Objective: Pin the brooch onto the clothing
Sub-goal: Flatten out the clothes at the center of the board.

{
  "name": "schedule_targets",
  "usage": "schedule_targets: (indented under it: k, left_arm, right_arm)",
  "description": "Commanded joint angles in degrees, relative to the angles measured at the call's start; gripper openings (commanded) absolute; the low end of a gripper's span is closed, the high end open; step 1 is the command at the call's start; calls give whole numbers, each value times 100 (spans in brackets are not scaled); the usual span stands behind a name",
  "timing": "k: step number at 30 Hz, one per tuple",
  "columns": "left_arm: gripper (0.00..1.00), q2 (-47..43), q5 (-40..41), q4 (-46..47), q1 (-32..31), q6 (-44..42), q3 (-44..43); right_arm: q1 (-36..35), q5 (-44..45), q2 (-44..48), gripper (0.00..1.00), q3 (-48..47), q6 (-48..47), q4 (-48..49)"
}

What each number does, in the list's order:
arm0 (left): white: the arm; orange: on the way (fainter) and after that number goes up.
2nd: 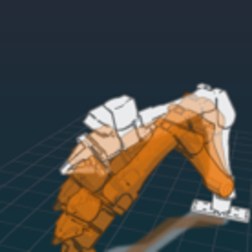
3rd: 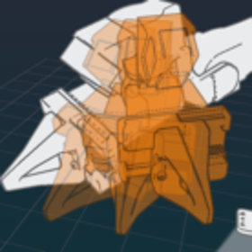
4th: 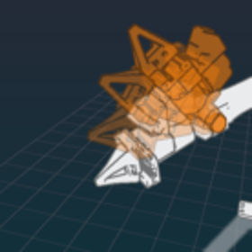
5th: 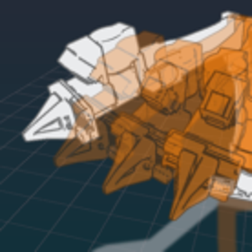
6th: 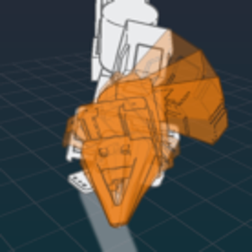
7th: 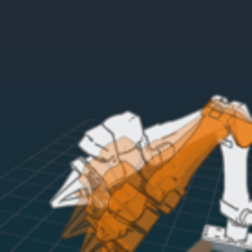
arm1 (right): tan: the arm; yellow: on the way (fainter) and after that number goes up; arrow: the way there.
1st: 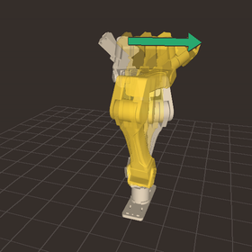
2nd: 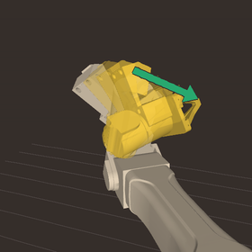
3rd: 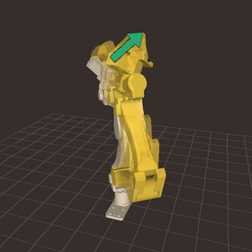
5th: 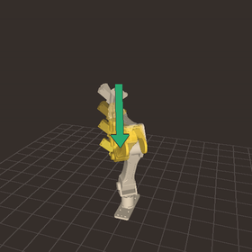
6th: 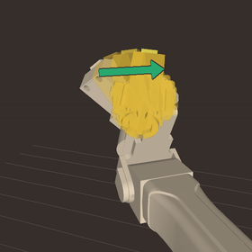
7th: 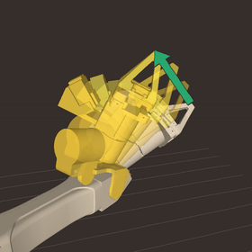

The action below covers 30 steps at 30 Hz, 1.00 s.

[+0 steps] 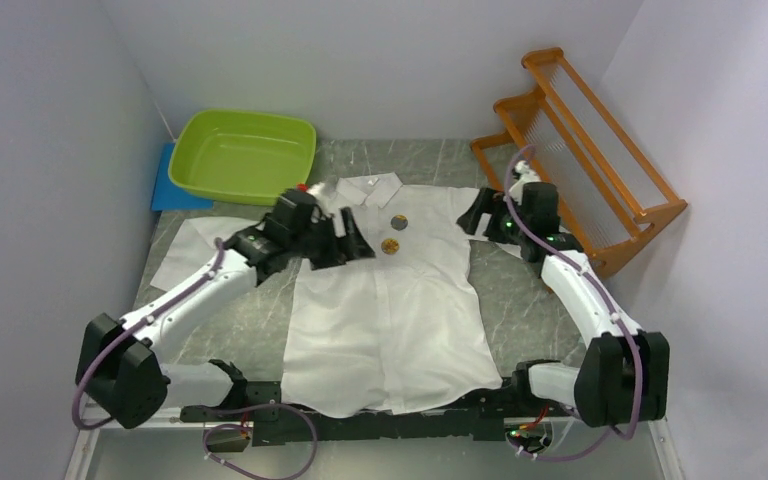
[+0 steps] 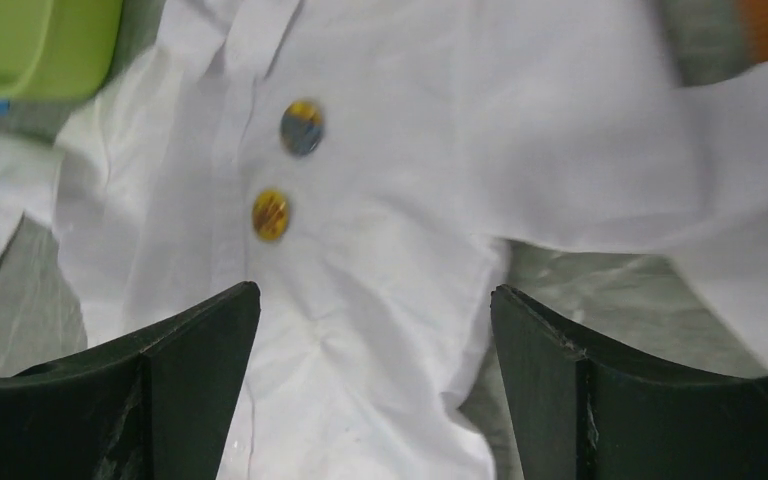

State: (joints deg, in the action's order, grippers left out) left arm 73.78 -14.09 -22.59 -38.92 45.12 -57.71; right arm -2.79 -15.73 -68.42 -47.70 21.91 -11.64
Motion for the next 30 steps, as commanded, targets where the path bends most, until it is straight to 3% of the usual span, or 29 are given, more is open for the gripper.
schedule_targets:
  k: [1,5,9,15,22,30]
  left_arm:
    - [87,-494,-802,-147,1401,-145,383]
    - [89,-837,-1331,-569,3115,-199,577]
    - [89,-722,-1776,-1136,5009,-466,534]
    - [89,-316,-1364,-1673,6823,-681,377]
    - [85,318,-568,-1038,7377,-187,391]
    - [77,1539,-663,253,7376,309,74]
  right_arm:
    - [-823,-239,-323,88,-26,-234,-2]
    - [-1478,68,-640,87,93,123,-204]
    - [-1694,263,-682,86,616,711,-200]
    - [-1633,849,-565,87,1301,1172,-321]
    - [-1197,1043,-573,87,1497,1328,-329]
    - [-554,948,-618,88,1287,991,-382]
